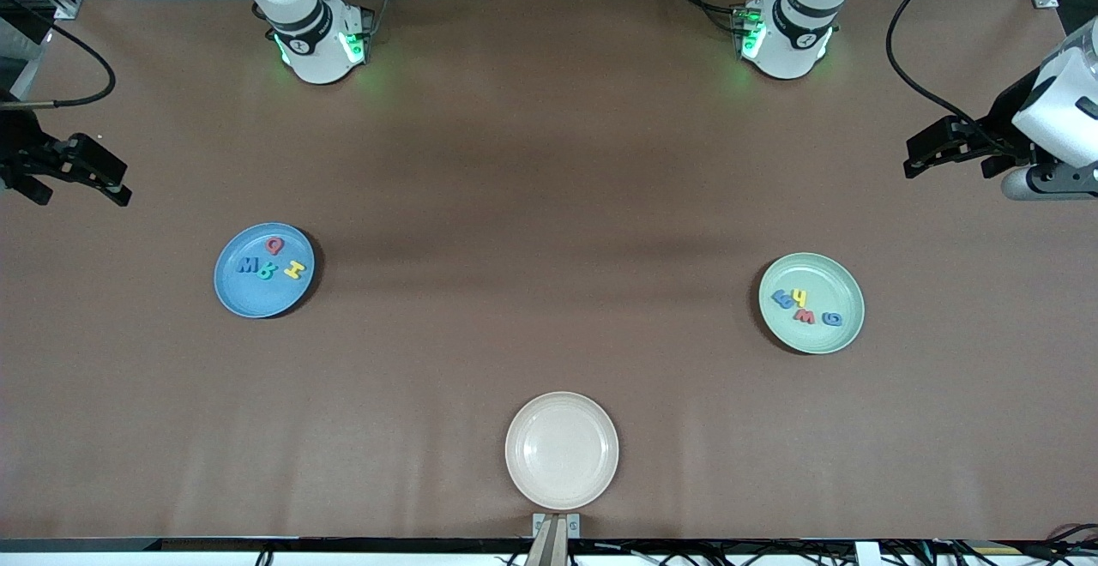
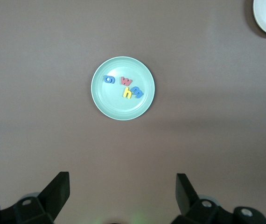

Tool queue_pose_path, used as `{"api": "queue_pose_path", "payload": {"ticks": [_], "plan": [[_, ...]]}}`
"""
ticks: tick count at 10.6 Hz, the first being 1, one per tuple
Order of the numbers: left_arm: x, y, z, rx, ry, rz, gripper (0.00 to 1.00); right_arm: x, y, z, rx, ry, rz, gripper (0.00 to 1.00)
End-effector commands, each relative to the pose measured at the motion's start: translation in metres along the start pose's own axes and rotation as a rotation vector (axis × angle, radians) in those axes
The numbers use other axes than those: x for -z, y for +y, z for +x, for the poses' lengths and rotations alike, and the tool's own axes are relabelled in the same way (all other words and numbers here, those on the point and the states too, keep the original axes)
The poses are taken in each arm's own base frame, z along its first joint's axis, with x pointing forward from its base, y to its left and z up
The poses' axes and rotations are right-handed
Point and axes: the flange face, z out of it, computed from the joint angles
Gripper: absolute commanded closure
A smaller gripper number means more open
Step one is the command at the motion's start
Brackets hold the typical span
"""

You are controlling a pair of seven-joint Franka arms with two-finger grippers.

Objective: Sort uppercase to blue plate, lowercase to green plate

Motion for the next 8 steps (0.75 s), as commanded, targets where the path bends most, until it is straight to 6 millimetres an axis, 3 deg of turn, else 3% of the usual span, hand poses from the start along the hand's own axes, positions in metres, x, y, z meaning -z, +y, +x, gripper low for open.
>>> {"api": "queue_pose_path", "payload": {"ticks": [1,8], "plan": [[0.003,-0.003,-0.002,-0.007,-0.007,0.008,0.00,0.006,-0.002,-0.002,-0.001,0.010,0.016,0.00],[0.003,0.002,-0.003,-0.016,-0.007,0.012,0.00,0.024,-0.014,0.004,0.013,0.048,0.012,0.00]]}}
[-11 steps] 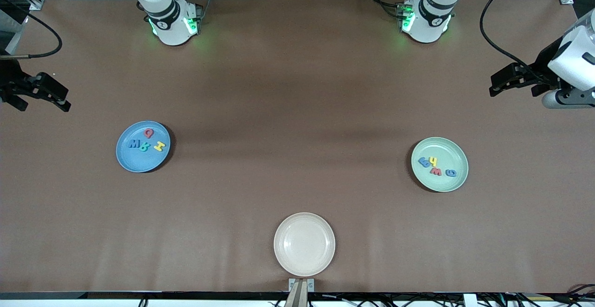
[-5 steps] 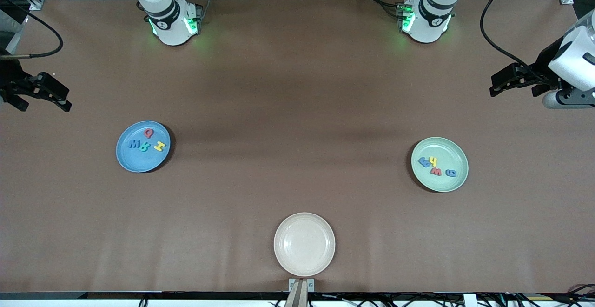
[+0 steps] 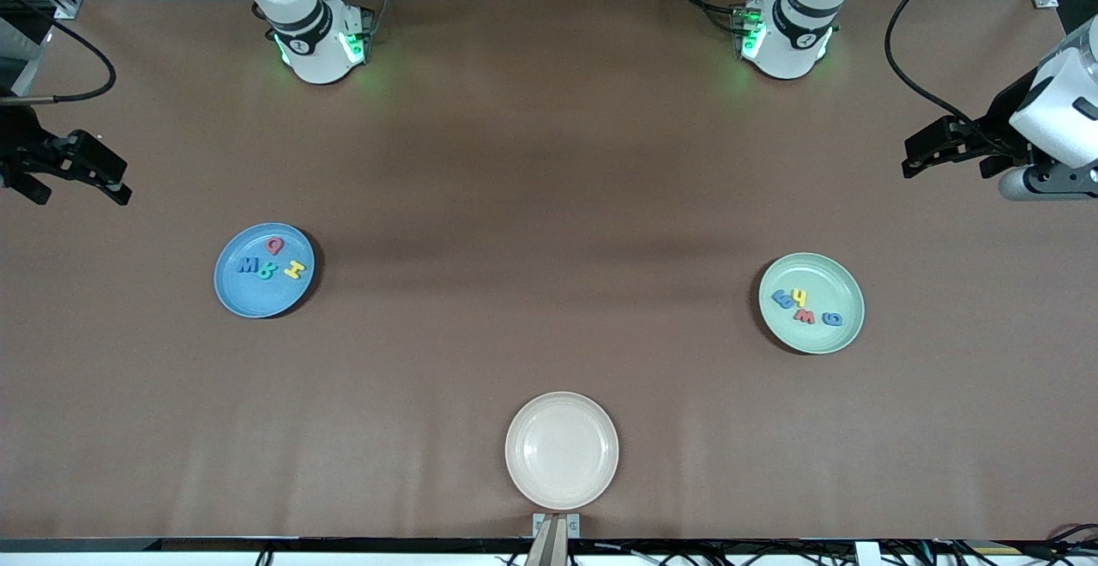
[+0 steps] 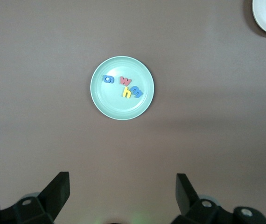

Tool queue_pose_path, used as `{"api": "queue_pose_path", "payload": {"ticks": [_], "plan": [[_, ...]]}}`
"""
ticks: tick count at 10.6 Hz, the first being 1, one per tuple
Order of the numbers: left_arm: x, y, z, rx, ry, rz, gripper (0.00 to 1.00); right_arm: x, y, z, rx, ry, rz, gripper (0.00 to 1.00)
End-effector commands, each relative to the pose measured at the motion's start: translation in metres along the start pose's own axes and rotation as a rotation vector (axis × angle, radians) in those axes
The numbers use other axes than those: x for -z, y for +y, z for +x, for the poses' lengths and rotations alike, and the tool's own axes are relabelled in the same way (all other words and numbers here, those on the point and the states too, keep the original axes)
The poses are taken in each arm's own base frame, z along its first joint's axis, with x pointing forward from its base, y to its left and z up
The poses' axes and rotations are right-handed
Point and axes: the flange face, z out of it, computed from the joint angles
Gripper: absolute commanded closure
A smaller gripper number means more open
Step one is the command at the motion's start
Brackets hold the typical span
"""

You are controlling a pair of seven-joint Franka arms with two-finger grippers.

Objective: Sort uppercase to blue plate, lowercase to green plate

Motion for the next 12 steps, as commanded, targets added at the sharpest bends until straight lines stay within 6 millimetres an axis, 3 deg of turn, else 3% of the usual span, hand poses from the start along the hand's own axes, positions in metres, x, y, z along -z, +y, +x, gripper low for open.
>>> {"api": "queue_pose_path", "payload": {"ticks": [1,3,6,12], "plan": [[0.003,-0.002,-0.004,-0.008,-0.016,0.012,0.00,0.003,-0.005,0.007,0.000,0.019,0.005,0.00],[0.002,-0.001,-0.004,-0.010,-0.020,0.011,0.00,-0.019,-0.003,0.023,0.000,0.040,0.004,0.00],[0.001,0.002,-0.004,-0.016,-0.027,0.012,0.00,-0.059,0.005,0.027,-0.011,-0.029,-0.004,0.00],[0.001,0.000,-0.008,-0.004,-0.047,0.013,0.00,-0.053,0.014,0.025,-0.019,-0.022,-0.005,0.00]]}}
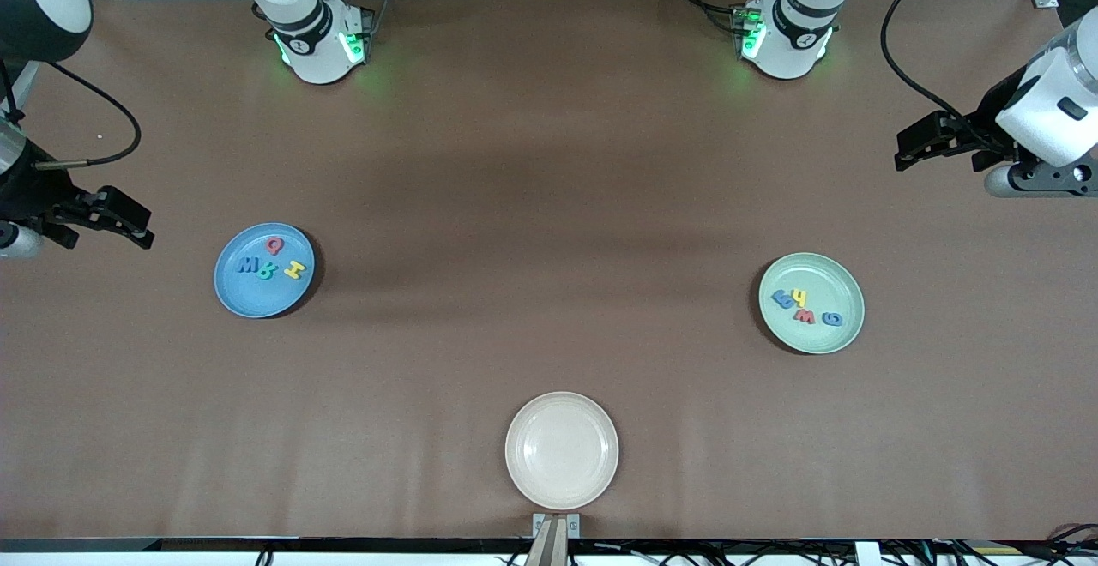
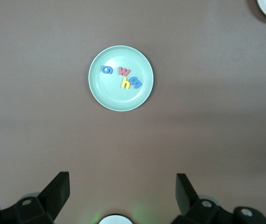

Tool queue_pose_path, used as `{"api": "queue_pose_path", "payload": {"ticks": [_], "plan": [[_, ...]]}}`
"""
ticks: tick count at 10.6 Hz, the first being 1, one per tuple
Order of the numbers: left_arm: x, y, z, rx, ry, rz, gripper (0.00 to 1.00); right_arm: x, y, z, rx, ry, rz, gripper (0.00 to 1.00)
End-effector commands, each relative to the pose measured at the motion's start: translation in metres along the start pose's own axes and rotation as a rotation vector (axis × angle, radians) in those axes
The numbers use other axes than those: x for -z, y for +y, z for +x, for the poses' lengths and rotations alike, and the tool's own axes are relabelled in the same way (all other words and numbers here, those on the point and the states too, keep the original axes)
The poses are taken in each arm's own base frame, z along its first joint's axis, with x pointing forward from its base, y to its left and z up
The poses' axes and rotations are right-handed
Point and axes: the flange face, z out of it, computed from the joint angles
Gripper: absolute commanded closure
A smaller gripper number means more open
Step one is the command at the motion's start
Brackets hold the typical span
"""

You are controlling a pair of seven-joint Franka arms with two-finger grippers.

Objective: Sort uppercase to blue plate, lowercase to green plate

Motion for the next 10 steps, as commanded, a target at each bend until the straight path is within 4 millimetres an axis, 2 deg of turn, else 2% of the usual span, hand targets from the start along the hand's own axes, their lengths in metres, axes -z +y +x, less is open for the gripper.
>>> {"api": "queue_pose_path", "payload": {"ticks": [1,2,4,7,10], "plan": [[0.005,-0.002,-0.004,0.002,-0.006,-0.002,0.00,0.006,0.012,-0.003,-0.012,0.009,-0.003,0.00],[0.007,-0.001,-0.004,-0.004,-0.004,-0.009,0.00,0.003,0.015,-0.004,-0.017,0.006,-0.004,0.00],[0.032,-0.003,-0.006,0.007,0.048,-0.045,0.00,0.002,0.018,-0.008,-0.021,0.013,-0.004,0.00],[0.034,-0.011,-0.006,0.021,0.053,-0.052,0.00,-0.002,0.014,-0.019,-0.015,0.054,-0.006,0.00],[0.035,-0.013,-0.007,0.023,0.055,-0.047,0.00,-0.002,0.013,-0.021,-0.013,0.067,-0.007,0.00]]}}
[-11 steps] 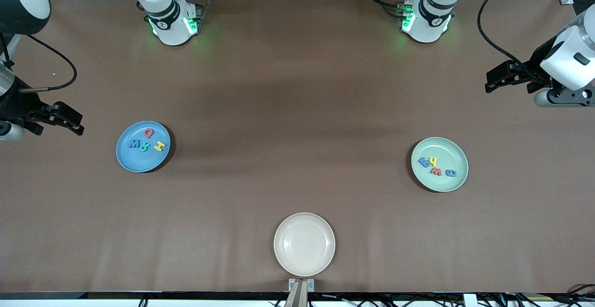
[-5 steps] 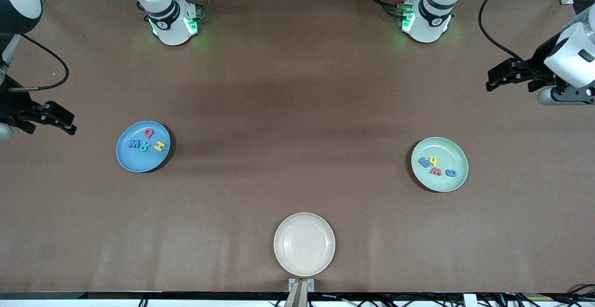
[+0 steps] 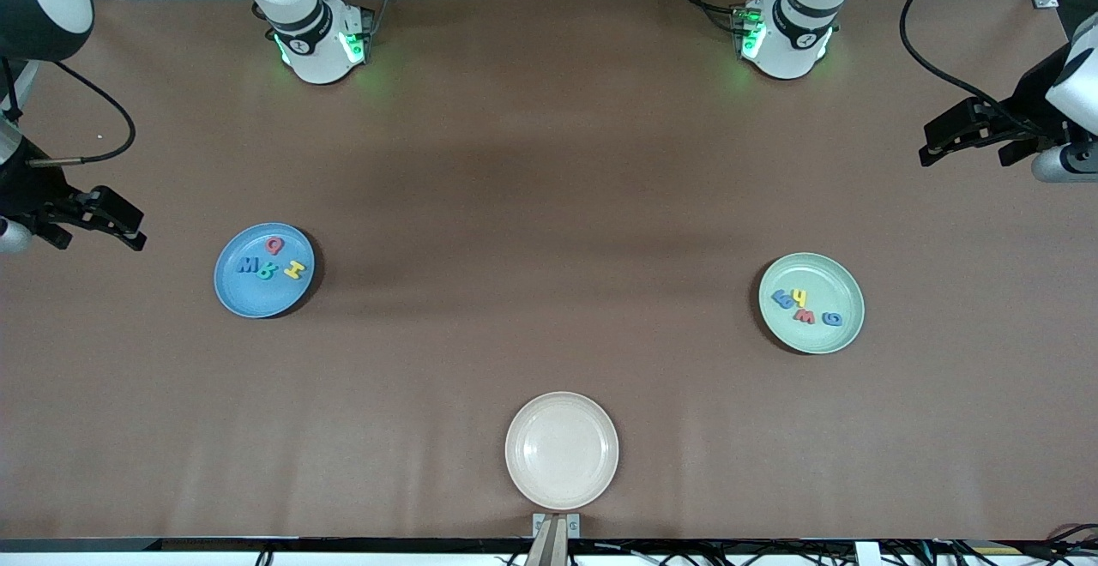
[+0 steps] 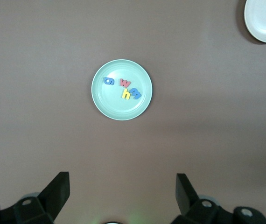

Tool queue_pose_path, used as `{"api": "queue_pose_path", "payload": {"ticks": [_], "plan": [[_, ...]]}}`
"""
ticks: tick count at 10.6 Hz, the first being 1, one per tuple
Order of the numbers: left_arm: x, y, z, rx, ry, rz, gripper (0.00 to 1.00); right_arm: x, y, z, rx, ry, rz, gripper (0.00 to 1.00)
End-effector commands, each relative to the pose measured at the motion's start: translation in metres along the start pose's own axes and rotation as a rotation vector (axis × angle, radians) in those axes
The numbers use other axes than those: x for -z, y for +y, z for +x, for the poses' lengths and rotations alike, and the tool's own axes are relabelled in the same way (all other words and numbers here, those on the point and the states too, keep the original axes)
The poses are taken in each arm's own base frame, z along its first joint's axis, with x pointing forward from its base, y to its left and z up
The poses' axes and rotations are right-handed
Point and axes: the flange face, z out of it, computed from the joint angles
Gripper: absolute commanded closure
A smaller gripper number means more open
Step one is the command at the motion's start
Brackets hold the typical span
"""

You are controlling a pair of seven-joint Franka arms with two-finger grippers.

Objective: Sort uppercase to blue plate, lowercase to green plate

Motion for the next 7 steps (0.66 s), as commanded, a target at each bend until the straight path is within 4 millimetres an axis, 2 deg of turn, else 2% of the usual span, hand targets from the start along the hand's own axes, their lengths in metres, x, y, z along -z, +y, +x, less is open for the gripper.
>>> {"api": "queue_pose_path", "payload": {"ticks": [1,4,7], "plan": [[0.006,-0.002,-0.004,0.004,-0.005,-0.024,0.00,0.008,0.001,-0.009,0.006,0.019,-0.004,0.00],[0.007,0.006,-0.006,-0.009,-0.006,-0.032,0.00,0.006,0.002,-0.010,0.005,0.011,-0.005,0.00],[0.006,0.014,-0.006,-0.025,-0.009,-0.033,0.00,0.028,-0.003,-0.014,-0.001,-0.027,0.000,0.00]]}}
